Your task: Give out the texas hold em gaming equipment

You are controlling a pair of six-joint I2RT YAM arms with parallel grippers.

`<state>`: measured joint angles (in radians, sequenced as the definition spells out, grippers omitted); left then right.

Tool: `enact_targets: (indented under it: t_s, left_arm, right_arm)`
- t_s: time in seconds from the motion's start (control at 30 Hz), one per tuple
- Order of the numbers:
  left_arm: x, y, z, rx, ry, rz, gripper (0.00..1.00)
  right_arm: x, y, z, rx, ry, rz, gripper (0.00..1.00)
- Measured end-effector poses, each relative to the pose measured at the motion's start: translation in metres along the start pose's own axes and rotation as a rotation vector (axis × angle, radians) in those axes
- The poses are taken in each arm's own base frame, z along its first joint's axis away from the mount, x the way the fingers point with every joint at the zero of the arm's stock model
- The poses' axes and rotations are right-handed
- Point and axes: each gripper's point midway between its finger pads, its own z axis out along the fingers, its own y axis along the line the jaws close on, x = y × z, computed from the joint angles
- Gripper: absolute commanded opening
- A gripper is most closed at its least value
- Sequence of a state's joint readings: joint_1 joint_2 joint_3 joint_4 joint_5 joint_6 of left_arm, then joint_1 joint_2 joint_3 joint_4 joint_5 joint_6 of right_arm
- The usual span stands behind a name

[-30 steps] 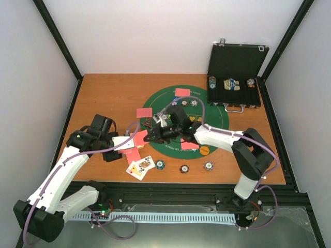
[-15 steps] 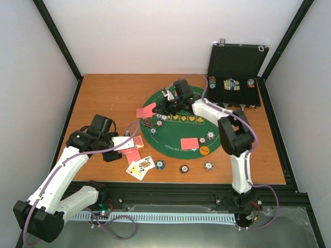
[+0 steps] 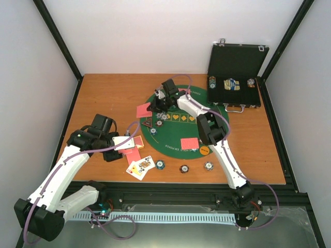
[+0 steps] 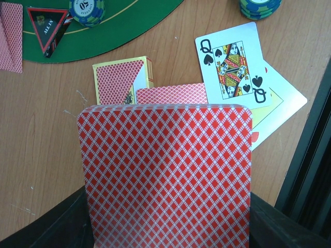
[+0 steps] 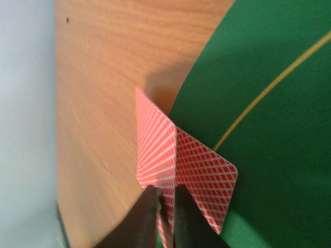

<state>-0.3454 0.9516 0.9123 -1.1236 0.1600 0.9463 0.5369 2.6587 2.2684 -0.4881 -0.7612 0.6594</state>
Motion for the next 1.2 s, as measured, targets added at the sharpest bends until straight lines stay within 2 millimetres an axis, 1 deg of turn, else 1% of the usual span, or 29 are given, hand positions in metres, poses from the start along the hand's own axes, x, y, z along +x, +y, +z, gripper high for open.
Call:
enact_targets:
  t_s: [0.07,0.17,0.23,0.3,0.37,0.4,0.43,0.5,0.6,0.67,0.7,0.77,0.8,0.83,0.87,0.93,1.0,1.07,1.13,1.2]
  left_arm:
    - [0.0,0.0,0.0,0.0,0.0,0.0,0.3]
    - [0.0,0.0,0.0,0.0,0.0,0.0,0.3]
    - [0.0,0.0,0.0,0.0,-0.001,0.0,0.3]
    - [0.0,0.0,0.0,0.0,-0.001,-0.001,0.3]
    - [0.0,0.0,0.0,0.001,-0.002,0.0,0.3]
    - [0.0,0.0,0.0,0.002,-0.003,-0.001,0.3]
    - [-0.001,0.0,0.0,0.003,-0.004,-0.001,0.3]
    - [-0.001,0.0,0.0,0.003,-0.005,-0.006,0.3]
    - [-0.001,0.0,0.0,0.002,-0.006,-0.008,0.3]
    - [-0.001,0.0,-0.001,0.002,-0.006,-0.011,0.3]
    - [-0.002,0.0,-0.001,0.001,-0.008,-0.012,0.3]
    - [-0.003,0.001,-0.003,-0.003,-0.012,-0.015,0.3]
    - [-0.004,0.002,-0.003,-0.005,-0.014,-0.017,0.3]
    - [-0.004,0.002,-0.004,-0.006,-0.016,-0.017,0.3]
    - [-0.004,0.002,-0.004,-0.007,-0.017,-0.02,0.3]
    - [-0.004,0.002,-0.005,-0.007,-0.017,-0.021,0.3]
    - [-0.004,0.002,-0.005,-0.006,-0.016,-0.023,0.3]
    - [-0.004,0.001,-0.005,-0.004,-0.015,-0.025,0.3]
    - [-0.003,0.0,-0.005,-0.001,-0.012,-0.025,0.3]
    - [-0.003,0.0,-0.006,0.001,-0.011,-0.026,0.3]
  right_arm:
    - [-0.003,0.0,0.0,0.006,-0.004,0.001,0.38]
    - [-0.004,0.0,-0.002,0.024,-0.005,0.0,0.5]
    - [-0.002,-0.003,-0.003,0.042,-0.004,0.002,0.53]
    - [-0.001,-0.003,-0.009,0.054,-0.004,-0.005,0.53]
    - [0.003,0.001,-0.02,0.074,-0.003,-0.002,0.53]
    - [0.004,0.006,-0.03,0.084,-0.01,-0.005,0.53]
    - [0.004,0.009,-0.035,0.087,-0.014,-0.006,0.53]
    - [0.004,0.022,-0.053,0.087,-0.037,-0.025,0.54]
    - [0.01,0.049,-0.087,0.071,-0.076,-0.059,0.56]
    - [0.022,0.067,-0.11,0.045,-0.107,-0.082,0.59]
    - [0.031,0.073,-0.119,0.033,-0.117,-0.088,0.59]
    - [0.06,0.084,-0.133,0.006,-0.121,-0.095,0.61]
    - [0.076,0.087,-0.136,-0.006,-0.12,-0.104,0.61]
    - [0.096,0.09,-0.135,-0.016,-0.107,-0.107,0.61]
    - [0.118,0.092,-0.132,-0.026,-0.086,-0.108,0.62]
    - [0.148,0.096,-0.122,-0.046,-0.053,-0.114,0.62]
    - [0.189,0.099,-0.109,-0.07,-0.002,-0.11,0.63]
    - [0.222,0.104,-0.099,-0.095,0.042,-0.109,0.63]
    - [0.241,0.111,-0.092,-0.121,0.064,-0.109,0.63]
    - [0.247,0.122,-0.088,-0.15,0.066,-0.115,0.63]
